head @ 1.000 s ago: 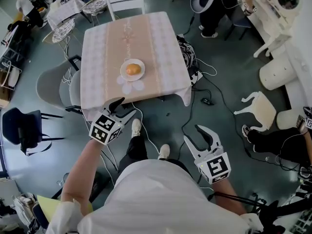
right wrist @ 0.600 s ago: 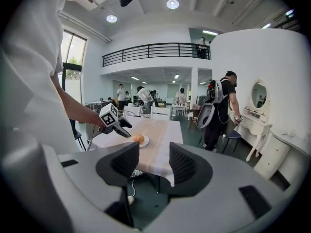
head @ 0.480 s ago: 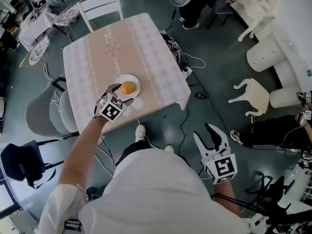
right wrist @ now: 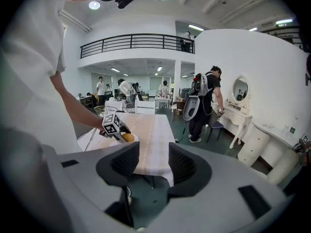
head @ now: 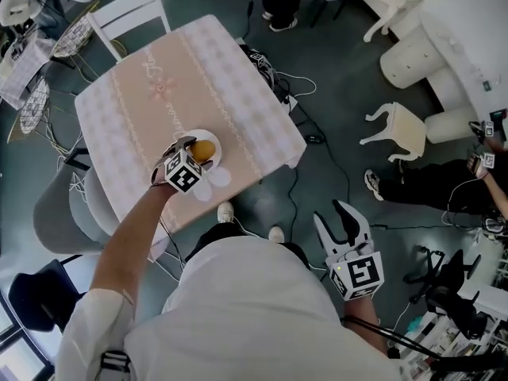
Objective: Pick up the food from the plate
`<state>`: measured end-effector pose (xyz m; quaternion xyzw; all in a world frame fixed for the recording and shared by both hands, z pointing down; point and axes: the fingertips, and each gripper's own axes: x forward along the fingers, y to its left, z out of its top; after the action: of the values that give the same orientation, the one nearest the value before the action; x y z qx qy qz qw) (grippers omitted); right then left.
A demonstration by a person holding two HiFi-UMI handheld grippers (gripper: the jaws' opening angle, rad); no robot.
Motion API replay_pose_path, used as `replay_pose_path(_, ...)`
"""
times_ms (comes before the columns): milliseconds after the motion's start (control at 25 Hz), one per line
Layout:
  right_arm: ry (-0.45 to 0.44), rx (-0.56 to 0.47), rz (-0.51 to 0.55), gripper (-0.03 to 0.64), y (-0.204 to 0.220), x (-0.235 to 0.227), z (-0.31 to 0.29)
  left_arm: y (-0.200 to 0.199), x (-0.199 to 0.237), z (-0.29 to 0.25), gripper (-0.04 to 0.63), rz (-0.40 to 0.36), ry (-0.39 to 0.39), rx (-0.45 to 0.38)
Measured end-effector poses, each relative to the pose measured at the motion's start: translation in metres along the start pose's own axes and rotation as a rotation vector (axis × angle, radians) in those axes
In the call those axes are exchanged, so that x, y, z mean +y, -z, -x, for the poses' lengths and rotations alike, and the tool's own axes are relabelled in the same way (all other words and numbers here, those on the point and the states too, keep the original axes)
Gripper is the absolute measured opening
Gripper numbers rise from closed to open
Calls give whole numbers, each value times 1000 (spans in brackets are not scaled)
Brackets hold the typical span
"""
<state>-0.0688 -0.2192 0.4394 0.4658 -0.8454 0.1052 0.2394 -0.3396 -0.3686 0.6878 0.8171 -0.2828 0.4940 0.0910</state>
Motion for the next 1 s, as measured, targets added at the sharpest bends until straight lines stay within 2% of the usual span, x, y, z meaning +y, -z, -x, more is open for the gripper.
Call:
replay_pose_path(120, 20, 2, -2, 190, -1, 1, 1, 9, 1, -6, 357, -37, -6, 51)
replay_pose_path(280, 35, 1, 6, 190, 0, -1, 4, 7, -1, -6, 352, -9, -12, 24)
replay_pose_path(560, 21, -6, 11, 190, 7, -9, 15, -5, 2, 17, 350, 84, -48, -31)
replay_pose_path(760, -36, -31, 34, 190, 10, -14, 20, -13, -7, 46, 350, 187, -83, -70)
replay_pose_path(1000, -107, -63, 69, 190, 18, -20, 33, -31, -31, 97, 350, 297, -145, -152)
